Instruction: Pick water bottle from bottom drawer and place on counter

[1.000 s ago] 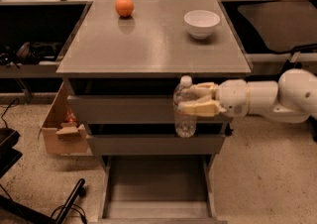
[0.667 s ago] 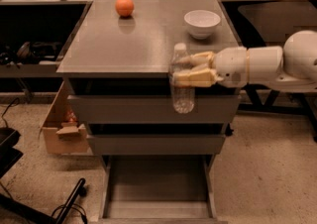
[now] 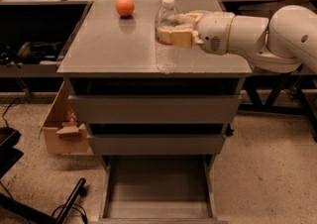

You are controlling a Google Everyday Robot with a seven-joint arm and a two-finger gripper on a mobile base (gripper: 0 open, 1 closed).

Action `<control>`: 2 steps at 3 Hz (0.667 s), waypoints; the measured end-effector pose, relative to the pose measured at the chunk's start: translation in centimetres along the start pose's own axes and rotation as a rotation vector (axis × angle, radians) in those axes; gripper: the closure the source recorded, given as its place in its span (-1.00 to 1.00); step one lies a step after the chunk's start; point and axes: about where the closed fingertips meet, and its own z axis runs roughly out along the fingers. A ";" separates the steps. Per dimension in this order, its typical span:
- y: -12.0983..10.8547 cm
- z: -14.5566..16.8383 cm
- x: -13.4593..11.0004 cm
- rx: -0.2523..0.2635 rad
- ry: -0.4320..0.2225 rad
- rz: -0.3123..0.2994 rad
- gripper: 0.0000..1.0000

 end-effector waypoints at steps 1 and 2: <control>-3.4 2.3 -0.8 0.118 -0.073 -0.017 1.00; -7.4 4.2 0.9 0.214 -0.086 0.009 1.00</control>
Offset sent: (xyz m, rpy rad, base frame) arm 0.1394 -0.0138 -0.0349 0.1030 -0.0391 -0.3323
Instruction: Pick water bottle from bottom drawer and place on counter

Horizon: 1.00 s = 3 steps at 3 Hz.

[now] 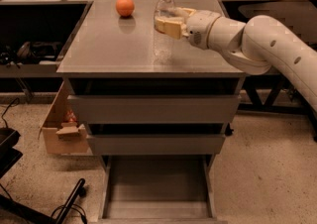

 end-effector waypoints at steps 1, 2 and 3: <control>-1.7 2.7 2.4 0.021 0.048 0.006 1.00; -2.2 3.7 3.0 0.022 0.075 0.007 1.00; -2.3 4.2 2.9 0.016 0.092 0.007 0.49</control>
Offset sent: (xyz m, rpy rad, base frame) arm 0.0913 0.0234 -0.0835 -0.1570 0.1464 -0.0520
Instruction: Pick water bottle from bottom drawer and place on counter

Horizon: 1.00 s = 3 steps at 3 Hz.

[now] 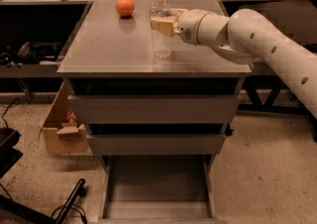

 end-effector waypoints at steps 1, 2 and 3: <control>0.0 0.0 -0.3 0.000 0.000 0.000 0.00; 0.0 0.0 -0.3 0.000 0.000 0.000 -0.44; 0.0 0.0 -0.3 0.000 0.000 0.000 -0.90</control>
Offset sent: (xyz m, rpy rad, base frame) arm 0.0000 0.0000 0.0025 0.0000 0.0000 0.0000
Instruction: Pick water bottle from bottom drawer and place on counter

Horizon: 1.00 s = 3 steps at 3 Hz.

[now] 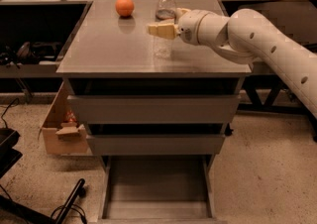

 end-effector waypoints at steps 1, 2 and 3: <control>0.0 0.0 0.0 0.000 0.000 0.000 -1.00; -0.1 -0.3 -0.5 0.002 0.000 -0.006 -1.00; -1.1 -4.0 -5.0 0.025 0.004 -0.066 -1.00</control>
Offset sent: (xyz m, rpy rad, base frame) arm 0.0000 0.0000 0.0000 0.0000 0.0000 0.0000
